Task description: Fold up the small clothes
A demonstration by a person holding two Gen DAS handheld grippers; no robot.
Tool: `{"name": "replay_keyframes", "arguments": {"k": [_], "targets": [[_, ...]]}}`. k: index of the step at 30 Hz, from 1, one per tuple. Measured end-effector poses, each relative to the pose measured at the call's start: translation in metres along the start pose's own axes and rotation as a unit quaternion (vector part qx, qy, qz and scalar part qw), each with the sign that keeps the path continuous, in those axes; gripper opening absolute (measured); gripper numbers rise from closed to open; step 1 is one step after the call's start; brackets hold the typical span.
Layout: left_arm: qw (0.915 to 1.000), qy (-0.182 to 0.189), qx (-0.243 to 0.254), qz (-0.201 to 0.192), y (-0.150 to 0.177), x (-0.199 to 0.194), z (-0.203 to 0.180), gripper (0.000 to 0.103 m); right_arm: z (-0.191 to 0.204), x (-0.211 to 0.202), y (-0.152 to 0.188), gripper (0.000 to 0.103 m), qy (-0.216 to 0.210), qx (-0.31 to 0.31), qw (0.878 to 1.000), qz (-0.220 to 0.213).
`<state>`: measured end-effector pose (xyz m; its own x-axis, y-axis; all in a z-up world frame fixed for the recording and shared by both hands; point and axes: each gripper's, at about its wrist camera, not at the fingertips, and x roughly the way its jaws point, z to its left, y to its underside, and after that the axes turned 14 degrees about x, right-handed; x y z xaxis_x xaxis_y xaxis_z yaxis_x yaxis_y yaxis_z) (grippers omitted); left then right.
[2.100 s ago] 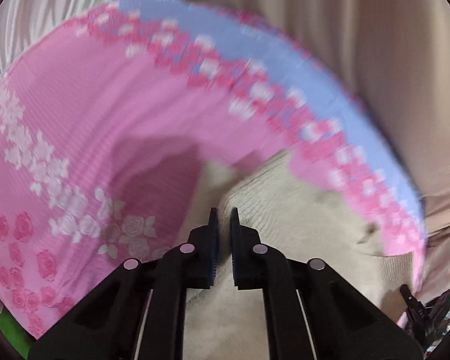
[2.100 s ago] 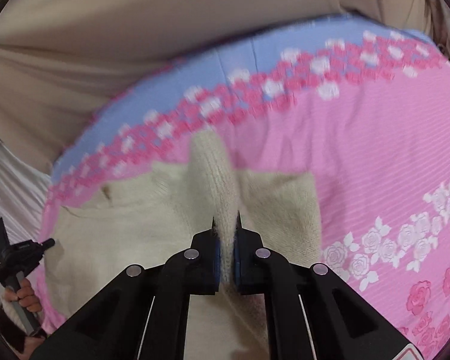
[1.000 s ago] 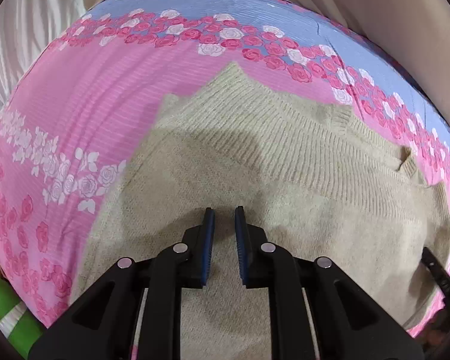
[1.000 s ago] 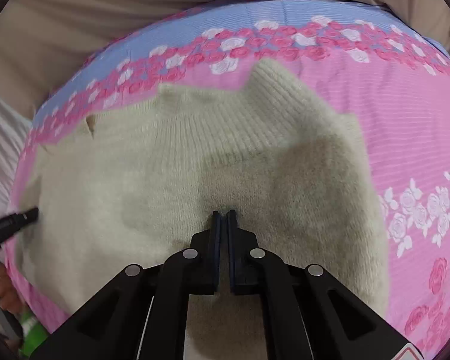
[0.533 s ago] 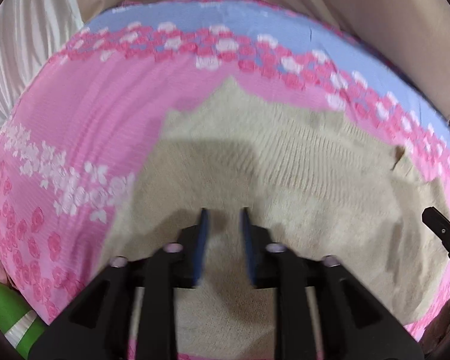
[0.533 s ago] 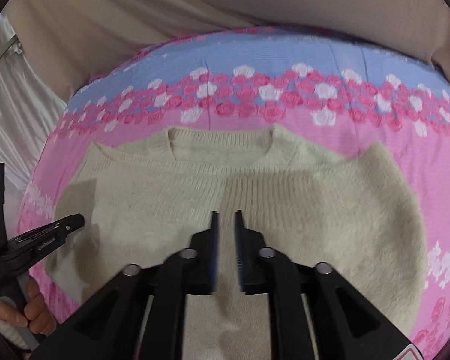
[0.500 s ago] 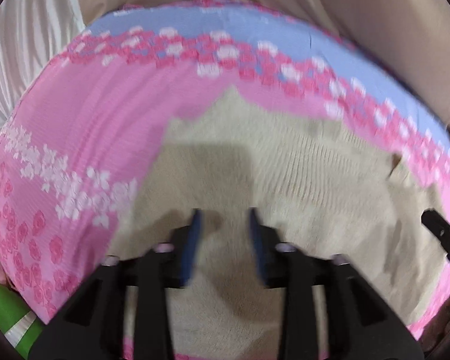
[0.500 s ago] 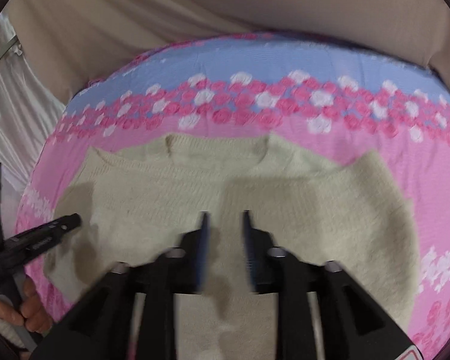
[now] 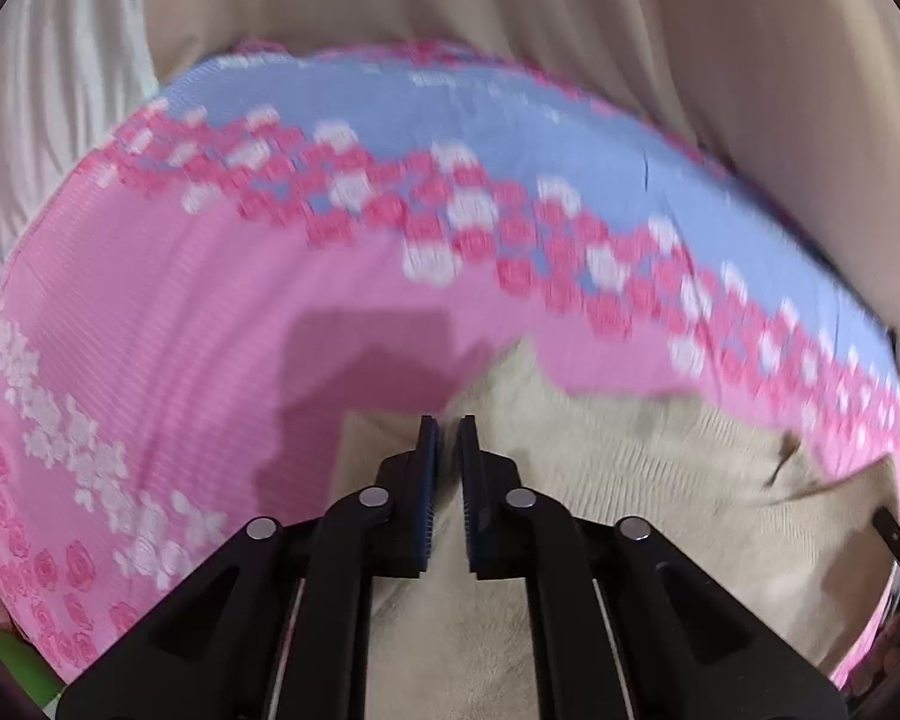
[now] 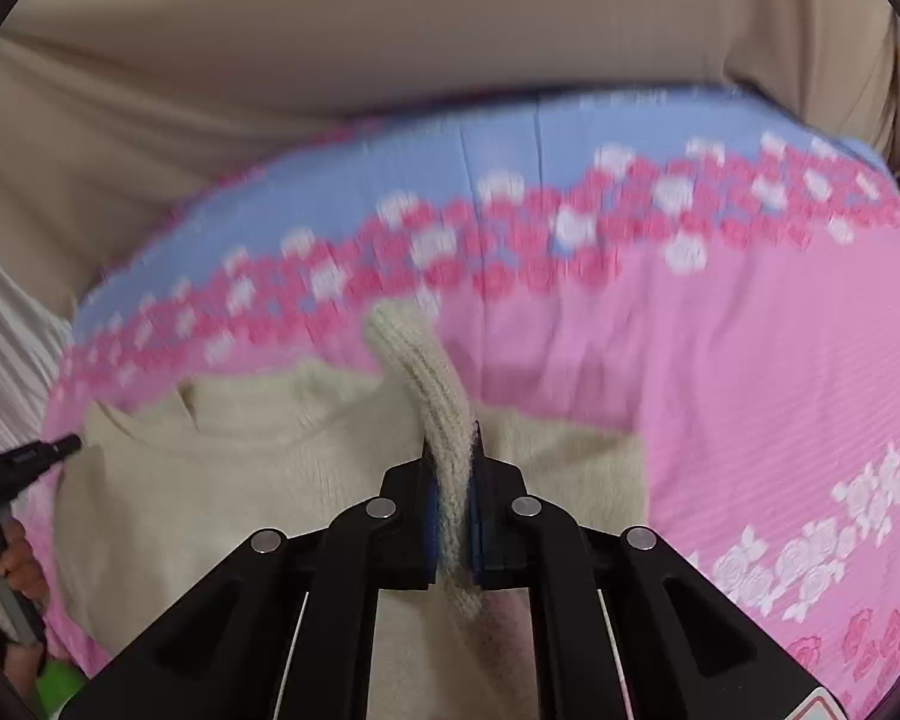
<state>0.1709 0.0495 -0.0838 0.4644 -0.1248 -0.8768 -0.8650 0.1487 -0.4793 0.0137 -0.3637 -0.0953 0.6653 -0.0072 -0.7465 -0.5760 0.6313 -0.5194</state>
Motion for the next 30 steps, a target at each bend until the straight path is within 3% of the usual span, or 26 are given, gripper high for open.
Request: {"name": "replay_keyframes", "arguments": {"k": [2,5,6,8,9,10,12,14,15,16,17,18,20,24,28,30], "targets": [[0.9998,-0.021,-0.004,0.007,-0.011,0.010,0.002,0.004,-0.007,0.020,-0.008,0.008,0.021,0.005,1.000,0.014],[0.9963,-0.049,0.025,0.065,-0.011,0.049,-0.005,0.007,-0.026,0.071,0.002,0.012,0.098,0.005,0.991,0.089],[0.9954,-0.056,0.025,0.074,-0.008,0.051,-0.004,0.007,-0.025,0.062,0.005,0.012,0.085,0.012,0.994,0.071],[0.9986,-0.024,-0.002,0.047,0.001,0.030,0.002,0.009,-0.017,0.033,0.008,0.016,0.060,0.018,0.997,0.037],[0.9992,-0.014,-0.008,0.035,0.004,0.022,0.004,0.025,-0.013,0.019,0.011,0.018,0.049,0.019,0.998,0.023],[0.9996,-0.012,-0.012,0.025,0.006,0.015,0.005,0.059,-0.009,0.011,0.013,0.020,0.039,0.017,0.999,0.018],[0.9995,-0.027,-0.016,0.010,0.008,0.013,0.004,0.088,0.000,0.011,0.019,0.030,0.039,-0.002,0.999,0.022],[0.9990,-0.043,-0.002,0.012,0.003,0.024,-0.003,0.087,0.003,0.022,0.022,0.033,0.056,-0.006,0.998,0.033],[0.9991,-0.036,0.002,0.021,0.001,0.032,-0.006,0.076,0.000,0.024,0.024,0.033,0.057,0.003,0.998,0.037],[0.9993,-0.019,0.009,0.032,-0.001,0.041,-0.008,0.040,-0.001,0.024,0.024,0.033,0.052,0.015,0.998,0.038],[0.9982,0.002,0.026,0.054,-0.002,0.053,-0.014,0.022,-0.002,0.022,0.026,0.033,0.043,0.025,0.998,0.037],[0.9977,0.007,0.032,0.060,-0.002,0.057,-0.014,0.010,-0.001,0.019,0.028,0.033,0.039,0.026,0.998,0.035],[0.9987,-0.010,0.033,0.038,-0.009,0.051,-0.015,0.009,0.001,0.017,0.033,0.033,0.043,0.016,0.999,0.026],[0.9983,-0.012,0.021,0.053,-0.013,0.061,-0.006,0.010,0.002,0.012,0.037,0.033,0.075,0.009,0.997,0.015],[0.9990,0.031,-0.005,0.032,-0.003,0.038,0.009,0.016,0.020,-0.028,0.039,0.038,0.046,-0.008,0.998,-0.047],[0.9992,0.036,-0.014,0.009,0.008,0.015,0.016,0.018,0.025,-0.029,0.041,0.039,0.039,-0.034,0.998,-0.043]]}}
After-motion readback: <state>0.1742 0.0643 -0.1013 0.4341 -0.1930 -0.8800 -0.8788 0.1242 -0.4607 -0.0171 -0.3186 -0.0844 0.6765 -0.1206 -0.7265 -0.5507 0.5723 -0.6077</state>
